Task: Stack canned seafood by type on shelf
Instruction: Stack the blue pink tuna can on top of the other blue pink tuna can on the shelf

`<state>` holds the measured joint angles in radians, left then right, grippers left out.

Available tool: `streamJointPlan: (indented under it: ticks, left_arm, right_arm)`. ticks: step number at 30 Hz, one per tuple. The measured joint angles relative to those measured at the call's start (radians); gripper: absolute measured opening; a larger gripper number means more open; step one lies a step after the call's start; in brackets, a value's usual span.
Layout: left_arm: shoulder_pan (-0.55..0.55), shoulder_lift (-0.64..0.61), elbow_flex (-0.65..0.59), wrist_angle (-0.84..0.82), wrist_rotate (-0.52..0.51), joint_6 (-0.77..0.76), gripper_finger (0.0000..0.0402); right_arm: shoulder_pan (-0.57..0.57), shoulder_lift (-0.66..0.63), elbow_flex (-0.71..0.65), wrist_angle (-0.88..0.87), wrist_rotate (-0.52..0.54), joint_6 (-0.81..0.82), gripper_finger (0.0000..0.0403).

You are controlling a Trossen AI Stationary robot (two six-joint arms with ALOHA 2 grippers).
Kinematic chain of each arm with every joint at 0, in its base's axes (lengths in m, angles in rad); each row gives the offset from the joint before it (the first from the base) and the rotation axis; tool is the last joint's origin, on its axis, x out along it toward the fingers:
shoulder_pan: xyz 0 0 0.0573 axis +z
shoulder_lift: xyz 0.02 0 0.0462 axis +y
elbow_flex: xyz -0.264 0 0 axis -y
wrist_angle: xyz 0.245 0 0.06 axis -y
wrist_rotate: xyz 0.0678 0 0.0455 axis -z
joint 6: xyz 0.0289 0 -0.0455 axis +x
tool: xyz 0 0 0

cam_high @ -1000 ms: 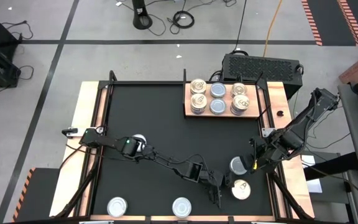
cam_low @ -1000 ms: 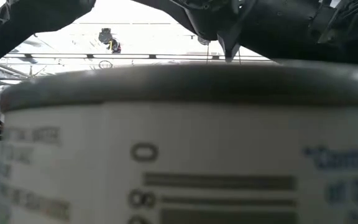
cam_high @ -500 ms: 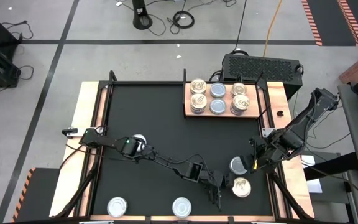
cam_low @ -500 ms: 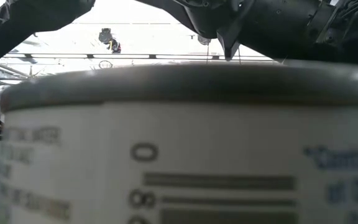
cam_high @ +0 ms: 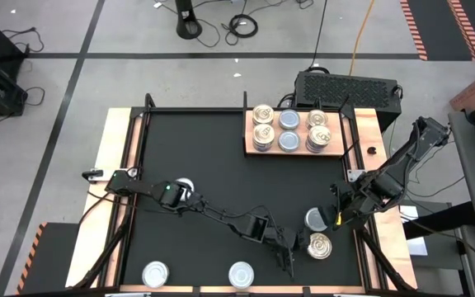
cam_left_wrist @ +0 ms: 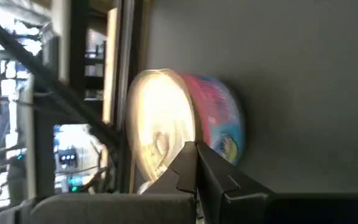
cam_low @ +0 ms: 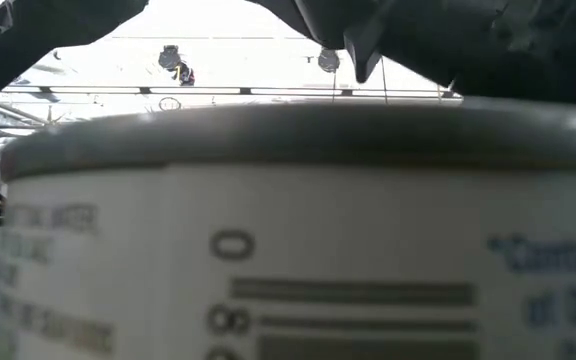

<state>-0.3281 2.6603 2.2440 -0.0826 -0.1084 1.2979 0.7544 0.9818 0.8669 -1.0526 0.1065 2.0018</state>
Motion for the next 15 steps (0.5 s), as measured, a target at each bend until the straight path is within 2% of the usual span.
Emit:
streamJointPlan:
  ticks: [5, 11, 15]
  left_arm:
    - [0.001, -0.052, 0.002, 0.002, -0.018, -0.010, 0.0001]
    - [0.007, -0.090, 0.002, -0.148, -0.024, -0.010, 0.0001]
    - [0.014, -0.090, 0.002, -0.200, 0.022, -0.060, 0.0002]
  right_arm:
    - [0.000, 0.000, 0.000, 0.009, 0.002, -0.009, 0.0151]
    - [0.000, 0.000, 0.000, 0.012, 0.002, -0.028, 0.0151]
    - [0.000, 0.000, 0.000, 0.013, 0.002, -0.031, 0.0151]
